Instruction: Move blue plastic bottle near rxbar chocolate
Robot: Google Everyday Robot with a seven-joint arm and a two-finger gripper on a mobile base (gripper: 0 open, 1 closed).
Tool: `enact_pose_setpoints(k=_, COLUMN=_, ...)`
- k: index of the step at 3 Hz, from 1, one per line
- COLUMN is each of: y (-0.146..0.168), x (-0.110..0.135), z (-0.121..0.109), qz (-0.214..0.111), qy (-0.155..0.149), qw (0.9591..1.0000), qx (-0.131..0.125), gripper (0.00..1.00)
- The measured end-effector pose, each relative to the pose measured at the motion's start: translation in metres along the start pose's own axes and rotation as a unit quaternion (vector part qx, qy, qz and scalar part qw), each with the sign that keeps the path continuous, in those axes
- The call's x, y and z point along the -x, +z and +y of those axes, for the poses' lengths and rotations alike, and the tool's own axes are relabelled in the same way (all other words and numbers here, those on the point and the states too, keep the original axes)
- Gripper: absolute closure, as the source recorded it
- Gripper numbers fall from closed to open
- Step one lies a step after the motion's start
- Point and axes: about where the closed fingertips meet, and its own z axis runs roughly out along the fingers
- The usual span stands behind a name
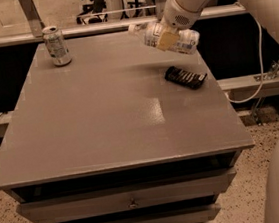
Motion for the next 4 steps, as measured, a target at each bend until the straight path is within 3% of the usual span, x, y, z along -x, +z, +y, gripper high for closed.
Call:
enact_pose_setpoints(k=1, y=0.004, x=-0.02, z=-0.011, qz=0.005, qy=0.008, qw=0.9999, qx=0.012, gripper=1.0)
enact_pose_setpoints(k=3, y=0.031, x=-0.041, z=-0.017, qz=-0.018, qy=0.04, qw=0.9977, qx=0.052, gripper=0.99)
enact_pose_setpoints(k=4, y=0.044, x=-0.043, z=-0.017, qz=-0.024, qy=0.056, qw=0.9957, qx=0.071, gripper=0.78)
